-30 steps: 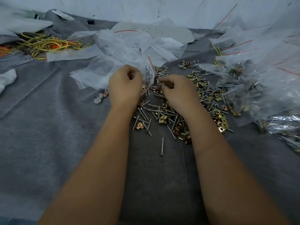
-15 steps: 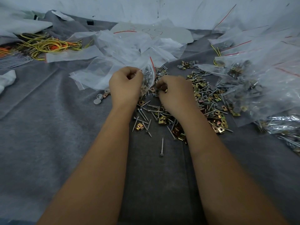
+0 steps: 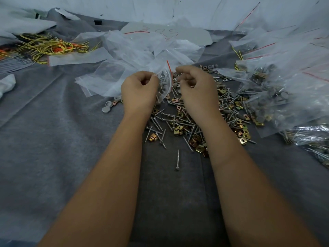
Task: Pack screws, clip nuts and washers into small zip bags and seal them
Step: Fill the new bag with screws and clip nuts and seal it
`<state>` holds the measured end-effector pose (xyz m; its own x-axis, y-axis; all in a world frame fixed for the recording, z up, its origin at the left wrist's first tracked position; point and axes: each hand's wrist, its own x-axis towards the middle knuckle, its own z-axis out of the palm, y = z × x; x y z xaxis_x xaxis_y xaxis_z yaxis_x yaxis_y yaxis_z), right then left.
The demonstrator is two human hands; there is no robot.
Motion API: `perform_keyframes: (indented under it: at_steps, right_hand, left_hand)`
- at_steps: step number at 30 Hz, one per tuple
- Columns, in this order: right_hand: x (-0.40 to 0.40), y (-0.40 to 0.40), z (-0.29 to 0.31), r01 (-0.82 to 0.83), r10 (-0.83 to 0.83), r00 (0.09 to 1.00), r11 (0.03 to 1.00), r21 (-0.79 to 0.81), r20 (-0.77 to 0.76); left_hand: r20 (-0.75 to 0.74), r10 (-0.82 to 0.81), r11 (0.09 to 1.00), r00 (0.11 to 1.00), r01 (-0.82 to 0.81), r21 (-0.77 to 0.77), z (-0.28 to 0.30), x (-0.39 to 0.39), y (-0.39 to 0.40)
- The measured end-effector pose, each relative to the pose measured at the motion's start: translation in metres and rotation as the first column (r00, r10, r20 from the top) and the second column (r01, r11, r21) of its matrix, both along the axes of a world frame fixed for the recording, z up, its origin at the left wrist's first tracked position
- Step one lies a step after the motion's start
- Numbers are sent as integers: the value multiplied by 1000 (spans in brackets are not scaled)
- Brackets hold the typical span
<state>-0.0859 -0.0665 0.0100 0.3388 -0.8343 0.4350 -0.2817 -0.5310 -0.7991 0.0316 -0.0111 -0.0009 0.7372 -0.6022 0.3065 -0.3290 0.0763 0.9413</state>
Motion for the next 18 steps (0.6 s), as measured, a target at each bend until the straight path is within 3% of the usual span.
perform_keyframes:
  at_steps: [2,6,10,13,18]
  right_hand:
    - [-7,-3,2,89,-88,995,996,27,-44]
    - [-14,-6,3,155,-132,934,987,43,-333]
    - [-11,-3,2,47,-91,752,995,-85,-653]
    - [-10,-3,2,14,-130,705,985,-170,-698]
    - [-10,-2,2,33,-118,734,990,-139,-668]
  left_hand:
    - [-2,12,1000,1000,-12,0,0,1,0]
    - [-4,10,1000,1000,-10,-3,1,0,1]
    - [-4,11,1000,1000,-11,0,1,0,0]
    - [1,2,1000,1000,-2,3,1,0,-1]
    - [2,-11,1000,1000,11,-14,1,-1,1]
